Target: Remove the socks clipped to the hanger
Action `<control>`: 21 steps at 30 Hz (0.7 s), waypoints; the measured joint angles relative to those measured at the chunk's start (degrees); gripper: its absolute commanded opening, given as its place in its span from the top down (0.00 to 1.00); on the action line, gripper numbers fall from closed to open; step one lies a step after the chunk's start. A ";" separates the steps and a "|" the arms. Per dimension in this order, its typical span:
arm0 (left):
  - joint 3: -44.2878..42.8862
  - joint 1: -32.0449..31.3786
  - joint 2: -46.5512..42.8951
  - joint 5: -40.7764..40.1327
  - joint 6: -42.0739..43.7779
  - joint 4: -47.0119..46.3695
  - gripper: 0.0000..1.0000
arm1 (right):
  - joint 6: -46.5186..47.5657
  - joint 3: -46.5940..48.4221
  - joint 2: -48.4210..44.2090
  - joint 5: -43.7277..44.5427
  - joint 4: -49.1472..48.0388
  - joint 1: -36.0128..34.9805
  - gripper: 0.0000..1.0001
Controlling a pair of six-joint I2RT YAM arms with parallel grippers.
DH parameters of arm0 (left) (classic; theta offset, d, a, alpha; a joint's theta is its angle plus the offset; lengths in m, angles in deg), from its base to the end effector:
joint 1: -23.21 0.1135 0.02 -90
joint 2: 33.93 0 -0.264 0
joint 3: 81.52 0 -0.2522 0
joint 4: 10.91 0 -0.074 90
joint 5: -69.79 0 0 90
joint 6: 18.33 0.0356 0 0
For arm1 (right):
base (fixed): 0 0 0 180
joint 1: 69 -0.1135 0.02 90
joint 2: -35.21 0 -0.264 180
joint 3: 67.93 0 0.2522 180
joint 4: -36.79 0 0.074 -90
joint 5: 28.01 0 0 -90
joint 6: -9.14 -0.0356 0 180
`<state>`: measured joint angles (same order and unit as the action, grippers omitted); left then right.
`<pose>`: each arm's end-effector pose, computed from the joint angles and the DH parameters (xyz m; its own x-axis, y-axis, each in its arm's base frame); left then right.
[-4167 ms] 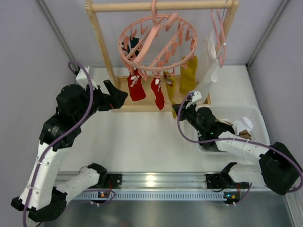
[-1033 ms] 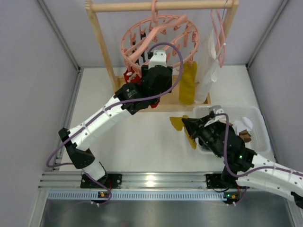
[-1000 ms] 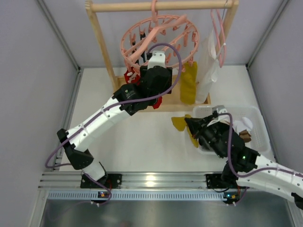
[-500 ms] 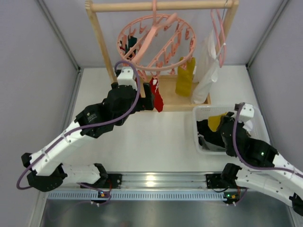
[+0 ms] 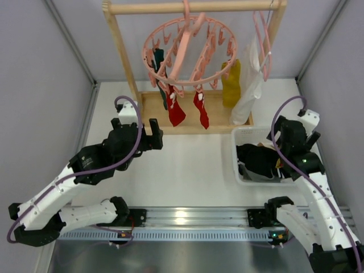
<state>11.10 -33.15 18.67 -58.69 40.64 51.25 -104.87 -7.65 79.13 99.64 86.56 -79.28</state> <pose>0.1056 -0.1186 0.4202 -0.3965 -0.1326 -0.9084 0.1648 0.9631 -0.2125 0.1585 0.0066 0.3114 -0.3483 0.2643 -0.8994 0.5497 0.8347 0.0324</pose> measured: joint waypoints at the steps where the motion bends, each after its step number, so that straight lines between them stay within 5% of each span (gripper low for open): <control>1: 0.04 0.00 -0.09 -0.39 -0.04 0.76 0.01 | 0.22 0.02 -0.02 -1.53 -0.46 0.00 0.01; 6: 1.70 0.00 -0.50 -2.49 0.70 3.28 0.01 | 1.66 0.28 -0.83 -11.15 -2.71 0.04 0.00; 12: 4.76 0.00 -2.49 -7.21 0.59 4.44 0.01 | 0.52 -2.80 -1.25 -38.99 -18.84 -2.03 0.01; 16: 4.90 0.00 -3.98 -10.21 -0.44 4.68 0.01 | 1.36 -6.05 1.77 -41.11 -28.13 -16.52 0.01; 21: 6.03 0.00 -6.08 -12.35 -1.81 4.79 0.01 | 5.07 -5.84 11.21 -31.32 -38.42 -33.77 0.01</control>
<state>17.13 -33.15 12.59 -71.04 38.83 56.04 -99.79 -13.49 90.34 68.32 48.14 -113.05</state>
